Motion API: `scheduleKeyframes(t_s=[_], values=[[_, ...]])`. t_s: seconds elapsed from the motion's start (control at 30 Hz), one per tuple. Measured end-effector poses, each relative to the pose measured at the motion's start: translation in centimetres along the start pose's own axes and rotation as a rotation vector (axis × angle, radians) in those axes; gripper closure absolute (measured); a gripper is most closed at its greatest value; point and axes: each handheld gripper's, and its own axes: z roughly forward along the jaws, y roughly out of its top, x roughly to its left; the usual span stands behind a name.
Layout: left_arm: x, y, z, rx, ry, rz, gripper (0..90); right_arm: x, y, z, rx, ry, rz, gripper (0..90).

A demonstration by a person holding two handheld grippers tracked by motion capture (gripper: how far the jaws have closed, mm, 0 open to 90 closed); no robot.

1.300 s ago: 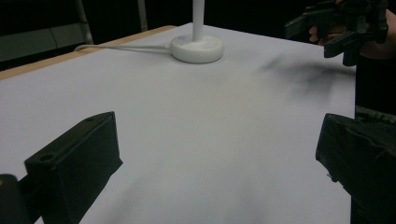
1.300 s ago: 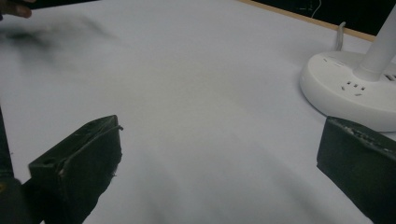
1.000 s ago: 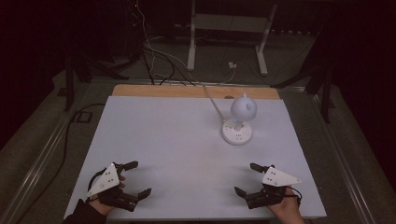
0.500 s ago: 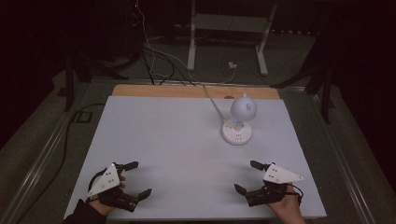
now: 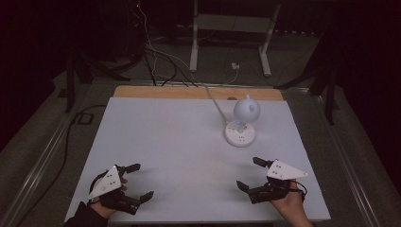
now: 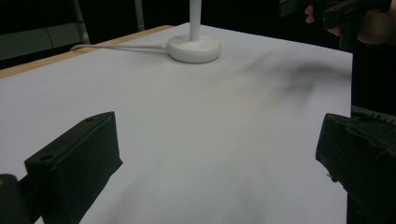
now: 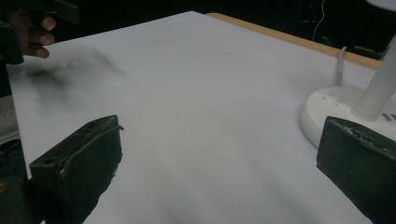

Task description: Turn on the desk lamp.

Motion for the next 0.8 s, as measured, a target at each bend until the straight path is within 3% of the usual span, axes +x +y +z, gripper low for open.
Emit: scheduleKeyframes(t_s=[0.8], values=[[0.0,0.0,0.0,0.004,0.001,0.004,0.4,-1.5,3.0,0.7,-0.029,-0.026,0.015,0.0]])
